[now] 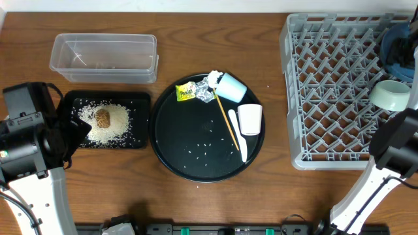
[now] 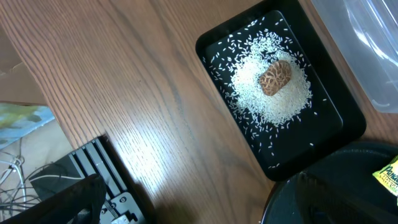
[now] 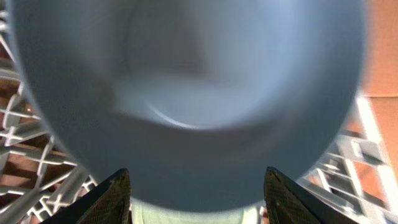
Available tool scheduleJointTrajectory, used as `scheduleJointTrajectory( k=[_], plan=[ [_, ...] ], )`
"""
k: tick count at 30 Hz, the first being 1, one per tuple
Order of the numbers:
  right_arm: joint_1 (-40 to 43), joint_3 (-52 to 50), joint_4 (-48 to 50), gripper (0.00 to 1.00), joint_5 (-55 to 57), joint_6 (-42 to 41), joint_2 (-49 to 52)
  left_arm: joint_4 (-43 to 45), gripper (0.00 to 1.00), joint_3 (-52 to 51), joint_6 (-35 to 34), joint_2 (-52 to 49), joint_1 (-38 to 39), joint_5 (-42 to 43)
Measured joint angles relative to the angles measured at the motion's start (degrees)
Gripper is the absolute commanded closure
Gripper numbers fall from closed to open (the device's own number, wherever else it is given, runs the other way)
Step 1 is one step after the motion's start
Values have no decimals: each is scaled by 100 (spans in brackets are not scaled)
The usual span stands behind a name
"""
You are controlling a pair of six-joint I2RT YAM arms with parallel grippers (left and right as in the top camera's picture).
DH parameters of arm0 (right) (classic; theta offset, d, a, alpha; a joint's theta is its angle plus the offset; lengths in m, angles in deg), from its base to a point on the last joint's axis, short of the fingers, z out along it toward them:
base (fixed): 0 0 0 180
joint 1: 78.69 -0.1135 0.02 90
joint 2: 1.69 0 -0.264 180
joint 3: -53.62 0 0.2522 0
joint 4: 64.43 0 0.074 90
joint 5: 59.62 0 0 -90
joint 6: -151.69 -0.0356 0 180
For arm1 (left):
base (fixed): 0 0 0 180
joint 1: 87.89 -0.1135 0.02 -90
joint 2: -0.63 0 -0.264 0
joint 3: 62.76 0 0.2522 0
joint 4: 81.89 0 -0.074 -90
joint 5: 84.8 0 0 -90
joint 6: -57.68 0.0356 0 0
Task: Sort waste into correct bins and load items into the dishwasher rack
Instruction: 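Lower the blue bowl into the back of the dish rack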
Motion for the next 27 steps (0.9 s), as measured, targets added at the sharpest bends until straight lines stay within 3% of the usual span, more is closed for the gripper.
scheduleJointTrajectory(
  k=[18, 27],
  plan=[
    [33, 20, -20, 30, -1646, 413, 120, 0, 2, 0, 0, 0, 0, 0],
    [33, 890, -422, 29, -2411, 435, 160, 0, 2, 0, 0, 0, 0, 0]
  ],
)
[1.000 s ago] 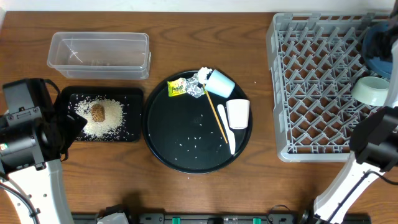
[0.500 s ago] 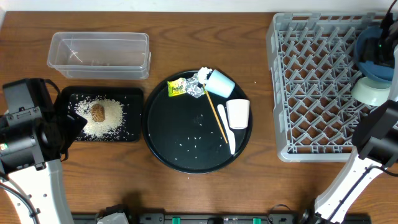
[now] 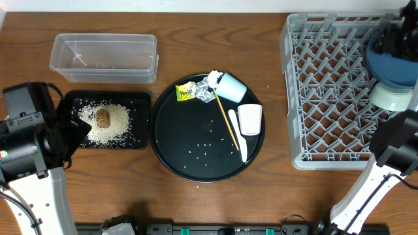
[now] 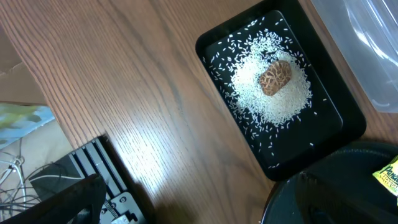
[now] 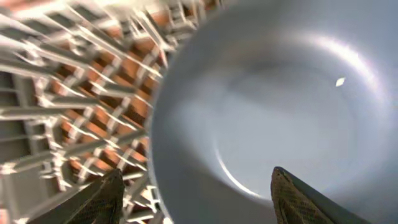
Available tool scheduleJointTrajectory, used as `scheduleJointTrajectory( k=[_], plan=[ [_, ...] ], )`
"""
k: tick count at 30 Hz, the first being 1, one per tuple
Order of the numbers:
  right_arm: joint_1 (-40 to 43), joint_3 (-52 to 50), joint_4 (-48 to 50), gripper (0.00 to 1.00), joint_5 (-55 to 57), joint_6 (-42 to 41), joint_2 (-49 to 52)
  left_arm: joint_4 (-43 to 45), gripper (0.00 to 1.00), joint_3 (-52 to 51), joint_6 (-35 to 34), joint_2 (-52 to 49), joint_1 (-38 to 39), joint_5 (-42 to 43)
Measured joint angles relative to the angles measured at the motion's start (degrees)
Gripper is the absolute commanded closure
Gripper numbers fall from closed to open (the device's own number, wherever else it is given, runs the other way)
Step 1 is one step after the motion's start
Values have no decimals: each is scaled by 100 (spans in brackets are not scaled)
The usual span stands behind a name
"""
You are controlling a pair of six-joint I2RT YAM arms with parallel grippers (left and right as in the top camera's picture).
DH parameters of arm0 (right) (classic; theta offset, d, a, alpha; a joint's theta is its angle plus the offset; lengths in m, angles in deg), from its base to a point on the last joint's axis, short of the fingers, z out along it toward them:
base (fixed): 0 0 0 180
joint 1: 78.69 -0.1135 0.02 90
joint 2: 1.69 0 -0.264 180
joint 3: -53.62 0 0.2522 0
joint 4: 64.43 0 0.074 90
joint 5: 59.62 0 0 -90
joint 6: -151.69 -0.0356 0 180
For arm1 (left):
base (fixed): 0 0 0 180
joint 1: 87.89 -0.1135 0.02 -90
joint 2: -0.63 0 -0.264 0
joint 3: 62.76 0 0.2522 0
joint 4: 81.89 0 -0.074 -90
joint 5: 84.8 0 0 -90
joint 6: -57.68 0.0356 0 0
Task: Sort waste into correct bins and load items into the dishwasher rack
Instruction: 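Lower the blue bowl into the back of the dish rack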
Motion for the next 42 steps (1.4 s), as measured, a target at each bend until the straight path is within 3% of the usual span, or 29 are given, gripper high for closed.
scheduleJointTrajectory(
  k=[14, 16, 19, 20, 25, 29, 32, 42],
  plan=[
    [-140, -693, 20, 31, 127, 284, 4, 0, 2, 0, 0, 0, 0, 2],
    [-186, -756, 66, 35, 234, 308, 4, 0, 2, 0, 0, 0, 0, 2],
    [-306, -841, 131, 57, 452, 354, 4, 0, 2, 0, 0, 0, 0, 2],
    [-352, -874, 146, 60, 557, 328, 4, 0, 2, 0, 0, 0, 0, 2],
    [-577, -1032, 197, 59, 981, 345, 4, 0, 2, 0, 0, 0, 0, 0],
    [-673, -1102, 203, 84, 1202, 350, 4, 0, 2, 0, 0, 0, 0, 2],
    [-675, -1110, 205, 97, 1287, 332, 4, -2, 2, 0, 0, 0, 0, 2],
    [-673, -960, 31, 99, 1204, 140, 2, -2, 2, 0, 0, 0, 0, 2]
  ],
)
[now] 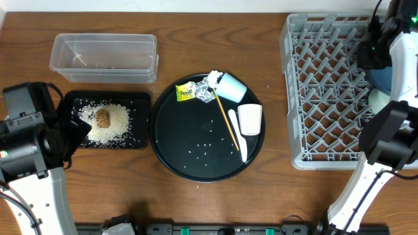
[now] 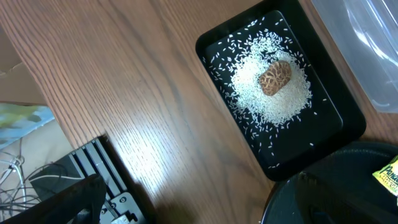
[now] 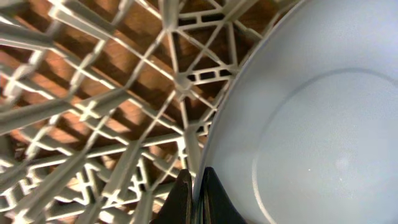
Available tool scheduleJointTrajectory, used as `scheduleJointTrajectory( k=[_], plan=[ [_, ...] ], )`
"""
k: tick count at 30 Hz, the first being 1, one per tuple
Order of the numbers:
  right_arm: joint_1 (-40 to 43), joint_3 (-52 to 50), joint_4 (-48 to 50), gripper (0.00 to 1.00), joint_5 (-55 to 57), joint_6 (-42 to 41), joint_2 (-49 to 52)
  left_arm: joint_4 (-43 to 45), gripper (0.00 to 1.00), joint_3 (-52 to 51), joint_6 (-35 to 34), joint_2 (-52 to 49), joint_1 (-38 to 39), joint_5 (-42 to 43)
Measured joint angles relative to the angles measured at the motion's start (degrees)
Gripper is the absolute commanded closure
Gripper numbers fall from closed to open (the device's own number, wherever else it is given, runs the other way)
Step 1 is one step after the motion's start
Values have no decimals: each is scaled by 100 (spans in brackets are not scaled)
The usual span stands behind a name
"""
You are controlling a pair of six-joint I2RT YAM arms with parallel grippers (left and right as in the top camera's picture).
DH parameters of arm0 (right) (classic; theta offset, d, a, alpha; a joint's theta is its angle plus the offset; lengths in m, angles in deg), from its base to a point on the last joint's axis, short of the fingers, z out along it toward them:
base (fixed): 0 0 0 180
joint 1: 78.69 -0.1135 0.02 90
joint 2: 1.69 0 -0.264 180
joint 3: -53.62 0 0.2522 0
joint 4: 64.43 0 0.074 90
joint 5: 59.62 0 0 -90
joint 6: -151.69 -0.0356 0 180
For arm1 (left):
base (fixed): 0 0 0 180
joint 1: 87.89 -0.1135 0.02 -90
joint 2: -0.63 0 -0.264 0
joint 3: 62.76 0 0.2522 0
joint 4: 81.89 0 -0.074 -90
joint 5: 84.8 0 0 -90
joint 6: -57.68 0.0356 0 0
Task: Sort waste into correct bins and load items into the dishwasher rack
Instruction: 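Lower the blue bowl into the back of the dish rack, then tilt the blue bowl upright in the rack and open the right gripper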
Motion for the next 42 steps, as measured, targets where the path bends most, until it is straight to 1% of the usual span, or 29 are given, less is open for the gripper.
scheduleJointTrajectory(
  k=[5, 8, 12, 16, 22, 26, 30, 34, 42],
  plan=[
    [0, 553, -151, 99, -935, -153, -46, 0, 2, 0, 0, 0, 0, 0],
    [-2, 922, -166, 99, -1893, -289, -238, 2, 2, 0, 0, 0, 0, 0],
    [-2, 1134, -162, 99, -3126, -426, -686, 2, 2, 0, 0, 0, 0, -2],
    [-2, 1222, -175, 99, -4044, -481, -990, 2, 2, 0, 0, 0, 0, 0],
    [-2, 986, -35, 99, -5156, -544, -960, 0, 2, 0, 0, 0, 0, 0],
    [-2, 590, 192, 99, -5567, -584, -804, 2, 2, 0, 0, 0, 0, 0],
    [0, 240, 435, 99, -5687, -682, -599, 2, 2, 0, 0, 0, 0, 0],
    [39, 195, 625, 99, -5770, -887, -544, 2, 2, 0, 0, 0, 0, 0],
    [343, 195, 570, 99, -5821, -1034, -546, 0, 2, 0, 0, 0, 0, 0]
  ],
)
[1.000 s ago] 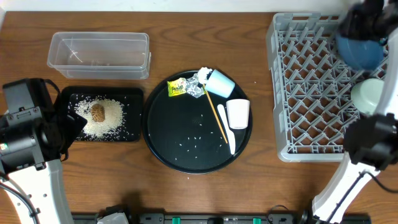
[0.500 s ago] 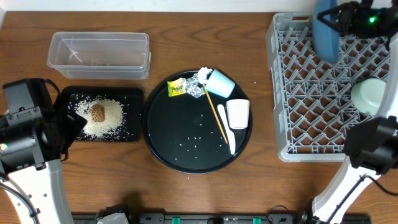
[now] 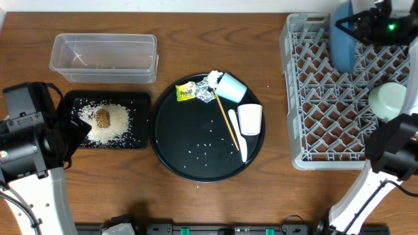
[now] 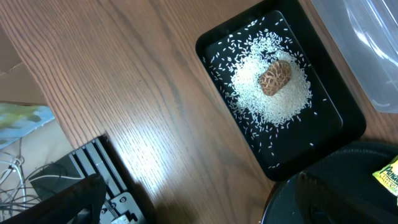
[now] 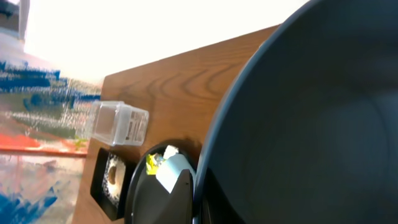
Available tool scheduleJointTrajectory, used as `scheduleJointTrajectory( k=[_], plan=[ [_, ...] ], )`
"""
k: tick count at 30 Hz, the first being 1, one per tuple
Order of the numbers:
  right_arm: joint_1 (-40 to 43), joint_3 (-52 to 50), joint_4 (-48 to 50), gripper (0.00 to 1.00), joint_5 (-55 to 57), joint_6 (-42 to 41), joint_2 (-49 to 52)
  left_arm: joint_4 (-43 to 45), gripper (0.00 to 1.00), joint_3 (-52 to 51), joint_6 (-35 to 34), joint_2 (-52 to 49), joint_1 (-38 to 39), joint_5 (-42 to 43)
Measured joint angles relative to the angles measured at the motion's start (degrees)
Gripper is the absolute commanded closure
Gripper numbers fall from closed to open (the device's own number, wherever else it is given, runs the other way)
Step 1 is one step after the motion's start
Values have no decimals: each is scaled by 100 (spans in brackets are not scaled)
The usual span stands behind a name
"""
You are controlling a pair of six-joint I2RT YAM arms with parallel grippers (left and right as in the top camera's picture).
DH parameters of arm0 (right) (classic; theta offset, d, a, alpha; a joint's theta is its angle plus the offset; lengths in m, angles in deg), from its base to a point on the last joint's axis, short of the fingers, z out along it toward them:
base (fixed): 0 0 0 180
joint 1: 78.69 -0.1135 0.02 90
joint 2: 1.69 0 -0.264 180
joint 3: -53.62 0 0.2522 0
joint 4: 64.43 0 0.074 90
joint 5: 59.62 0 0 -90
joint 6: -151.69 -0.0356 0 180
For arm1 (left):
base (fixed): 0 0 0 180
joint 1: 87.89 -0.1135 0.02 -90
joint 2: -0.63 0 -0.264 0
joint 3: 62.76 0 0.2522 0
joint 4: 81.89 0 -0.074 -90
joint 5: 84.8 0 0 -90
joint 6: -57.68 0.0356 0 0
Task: Sort waste into correct bins and load items into the dishwasher rack
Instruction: 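Tilt the blue bowl upright in the rack and open the right gripper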
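My right gripper (image 3: pixel 361 26) is shut on the rim of a blue bowl (image 3: pixel 343 39), which stands on edge over the far part of the grey dishwasher rack (image 3: pixel 326 111). The bowl's dark inside (image 5: pixel 311 124) fills the right wrist view beside one finger (image 5: pixel 185 193). A pale green bowl (image 3: pixel 390 98) sits in the rack's right side. On the round black tray (image 3: pixel 170 147) lie a light blue cup (image 3: pixel 230 87), a white cup (image 3: pixel 249 119), a chopstick (image 3: pixel 226 121), a white spoon (image 3: pixel 240 140), a yellow wrapper (image 3: pixel 186 92) and foil (image 3: pixel 208 88). My left arm (image 3: pixel 26 130) rests at the left; its jaws barely show.
A black rectangular tray (image 3: pixel 140 121) of rice with a brown lump (image 4: pixel 275 78) lies left of the round tray. A clear plastic container (image 3: pixel 104 57) stands behind it. Loose rice grains dot the round tray.
The blue bowl was low at the rack's right side next to the green bowl. Now it is on edge, further left, over the rack's far part. The left arm has not moved.
The right gripper held the blue bowl at the rack's right edge above the green bowl, then face up over the far right corner. Then the bowl was down among the tines there. Now it stands on edge further left. The tray items stayed put.
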Motion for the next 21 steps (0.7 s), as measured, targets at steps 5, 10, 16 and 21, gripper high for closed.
scheduleJointTrajectory(
  k=[5, 10, 16, 21],
  plan=[
    [212, 0, -81, 99, 37, -15, 0, 0, 2, 0, 0, 0, 0, 0],
    [256, 0, -107, 99, 55, -15, 0, 2, 2, 0, 0, 0, 0, 0],
    [254, 0, -46, 99, -260, -13, 0, 2, 2, 0, 0, 0, 0, 0],
    [256, 0, 37, 99, -592, -13, 0, 2, 2, 0, 0, 0, 0, 0]
  ],
)
